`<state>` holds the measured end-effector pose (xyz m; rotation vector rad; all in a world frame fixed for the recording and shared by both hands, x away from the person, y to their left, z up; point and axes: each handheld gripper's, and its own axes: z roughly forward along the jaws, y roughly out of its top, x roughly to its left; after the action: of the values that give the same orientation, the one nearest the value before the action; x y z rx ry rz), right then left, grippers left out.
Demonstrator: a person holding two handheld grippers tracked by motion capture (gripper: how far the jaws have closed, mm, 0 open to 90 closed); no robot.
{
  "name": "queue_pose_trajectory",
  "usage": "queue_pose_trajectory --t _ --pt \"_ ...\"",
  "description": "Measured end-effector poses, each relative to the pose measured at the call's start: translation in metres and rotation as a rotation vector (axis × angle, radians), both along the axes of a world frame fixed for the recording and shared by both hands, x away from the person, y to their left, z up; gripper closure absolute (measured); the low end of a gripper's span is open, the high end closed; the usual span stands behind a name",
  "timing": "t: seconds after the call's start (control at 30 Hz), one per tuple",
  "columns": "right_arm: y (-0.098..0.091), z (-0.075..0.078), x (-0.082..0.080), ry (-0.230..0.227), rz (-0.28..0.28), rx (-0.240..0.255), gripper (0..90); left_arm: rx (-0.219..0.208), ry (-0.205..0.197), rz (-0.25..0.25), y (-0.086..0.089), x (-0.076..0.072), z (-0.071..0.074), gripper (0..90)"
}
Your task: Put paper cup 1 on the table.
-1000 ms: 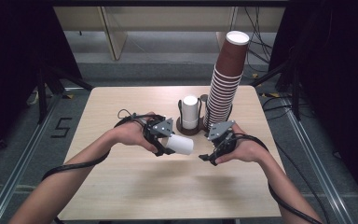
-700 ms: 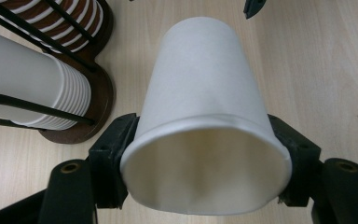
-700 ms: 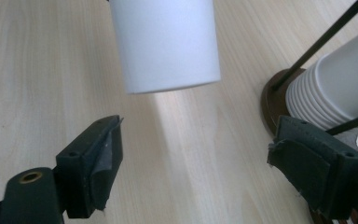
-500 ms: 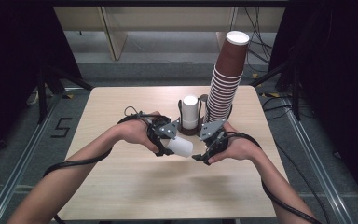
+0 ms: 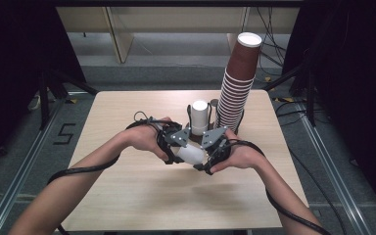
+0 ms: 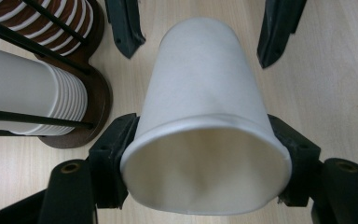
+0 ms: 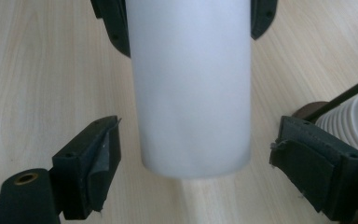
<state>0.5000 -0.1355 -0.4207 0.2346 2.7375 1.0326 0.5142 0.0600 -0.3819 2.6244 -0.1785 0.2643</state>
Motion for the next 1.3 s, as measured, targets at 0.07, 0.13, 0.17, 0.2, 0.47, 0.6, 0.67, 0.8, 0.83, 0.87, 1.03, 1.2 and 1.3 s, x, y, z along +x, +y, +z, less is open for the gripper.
queue_pose_trajectory --t 0.07,0.13,0.17,0.2,0.47,0.6,0.67,0.8,0.83,0.87,1.03,1.2,1.3 --pt "0.003 -0.001 -0.002 0.014 -0.017 0.002 15.6 -0.003 -0.002 -0.003 -0.001 0.000 0.001 33.3" --pt "0.006 -0.003 0.001 0.000 0.005 0.009 15.7 -0.007 -0.005 -0.005 -0.001 0.000 0.002 33.3" --pt "0.007 -0.003 0.000 0.003 0.004 0.011 15.7 -0.012 -0.003 -0.004 -0.001 -0.001 0.002 33.3" --pt "0.007 -0.004 0.001 -0.007 0.009 0.011 15.9 -0.014 -0.002 -0.005 -0.001 -0.001 0.003 33.3" --pt "0.011 -0.008 0.002 0.006 0.005 0.018 19.3 -0.025 -0.008 -0.011 -0.001 -0.002 0.005 33.3" --pt "0.015 -0.009 0.001 0.010 0.017 0.005 21.3 -0.014 -0.018 -0.027 -0.003 -0.003 0.005 33.3" --pt "0.016 -0.009 0.001 0.014 0.021 0.005 23.1 -0.016 -0.017 -0.027 -0.003 -0.003 0.005 33.4" --pt "0.017 -0.011 0.001 0.010 0.038 0.001 28.6 -0.020 -0.017 -0.027 -0.003 -0.003 0.005 33.4" --pt "0.017 -0.011 0.001 0.008 0.038 0.002 30.1 -0.019 -0.016 -0.028 -0.003 -0.003 0.005 33.3" --pt "0.017 -0.011 0.002 0.006 0.042 0.003 30.8 -0.020 -0.015 -0.028 -0.003 -0.004 0.005 33.4" --pt "0.017 -0.011 0.003 -0.006 0.045 0.003 34.7 -0.015 -0.018 -0.035 -0.004 -0.004 0.006 33.3" --pt "0.016 -0.012 0.002 0.003 0.030 -0.001 36.3 -0.021 -0.016 -0.027 -0.005 -0.004 0.005 33.3" --pt "0.015 -0.012 0.002 -0.009 0.033 -0.004 36.7 -0.030 -0.013 -0.024 -0.006 -0.004 0.004 32.4"
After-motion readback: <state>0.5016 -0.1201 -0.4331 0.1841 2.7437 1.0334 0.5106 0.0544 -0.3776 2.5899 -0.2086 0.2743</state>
